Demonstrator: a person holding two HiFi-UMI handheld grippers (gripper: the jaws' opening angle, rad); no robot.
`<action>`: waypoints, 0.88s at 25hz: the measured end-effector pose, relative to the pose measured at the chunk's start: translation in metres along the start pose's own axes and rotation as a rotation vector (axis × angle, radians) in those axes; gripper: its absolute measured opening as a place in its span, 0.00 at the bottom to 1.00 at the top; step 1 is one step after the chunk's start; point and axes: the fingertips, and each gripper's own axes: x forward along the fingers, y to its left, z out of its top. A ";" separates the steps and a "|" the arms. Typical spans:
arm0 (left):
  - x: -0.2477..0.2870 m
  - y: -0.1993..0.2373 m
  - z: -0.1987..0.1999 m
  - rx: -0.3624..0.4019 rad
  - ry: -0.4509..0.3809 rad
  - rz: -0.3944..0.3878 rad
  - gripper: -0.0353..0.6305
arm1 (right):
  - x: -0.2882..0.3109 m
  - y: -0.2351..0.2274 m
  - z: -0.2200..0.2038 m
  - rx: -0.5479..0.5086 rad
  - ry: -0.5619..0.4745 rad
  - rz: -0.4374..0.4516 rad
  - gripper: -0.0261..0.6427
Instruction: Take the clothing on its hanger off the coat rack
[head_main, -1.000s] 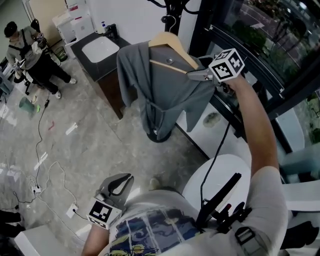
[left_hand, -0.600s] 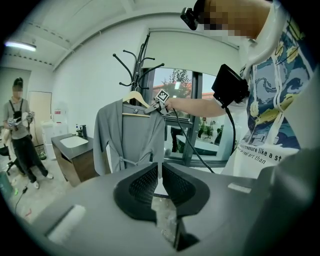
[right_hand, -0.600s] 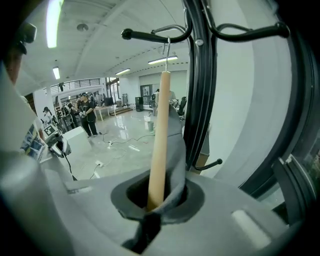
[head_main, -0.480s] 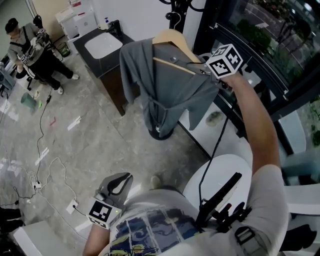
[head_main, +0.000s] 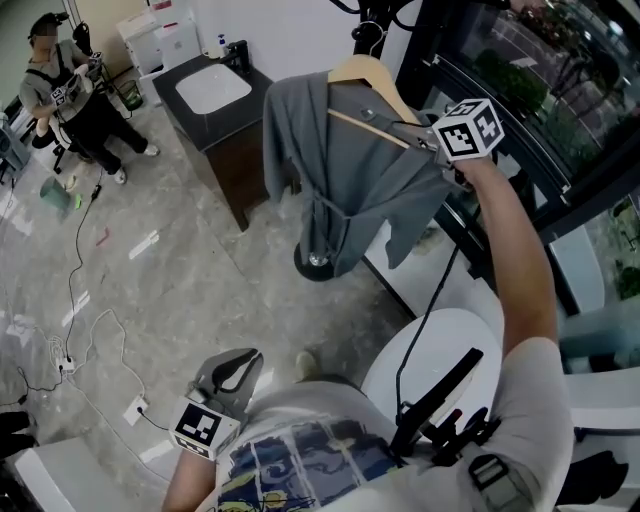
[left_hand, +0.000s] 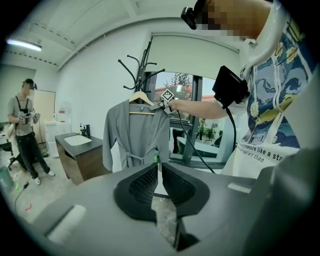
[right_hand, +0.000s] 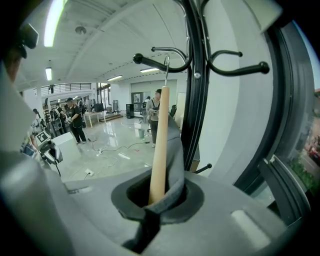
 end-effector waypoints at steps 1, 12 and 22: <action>-0.003 0.000 -0.002 0.000 -0.003 0.000 0.10 | -0.004 0.002 0.002 -0.006 0.001 -0.007 0.05; -0.049 -0.014 -0.022 0.005 -0.033 -0.025 0.10 | -0.047 0.056 0.011 -0.036 0.000 -0.070 0.05; -0.115 -0.034 -0.039 -0.009 -0.077 -0.049 0.10 | -0.078 0.158 0.010 -0.062 -0.020 -0.070 0.05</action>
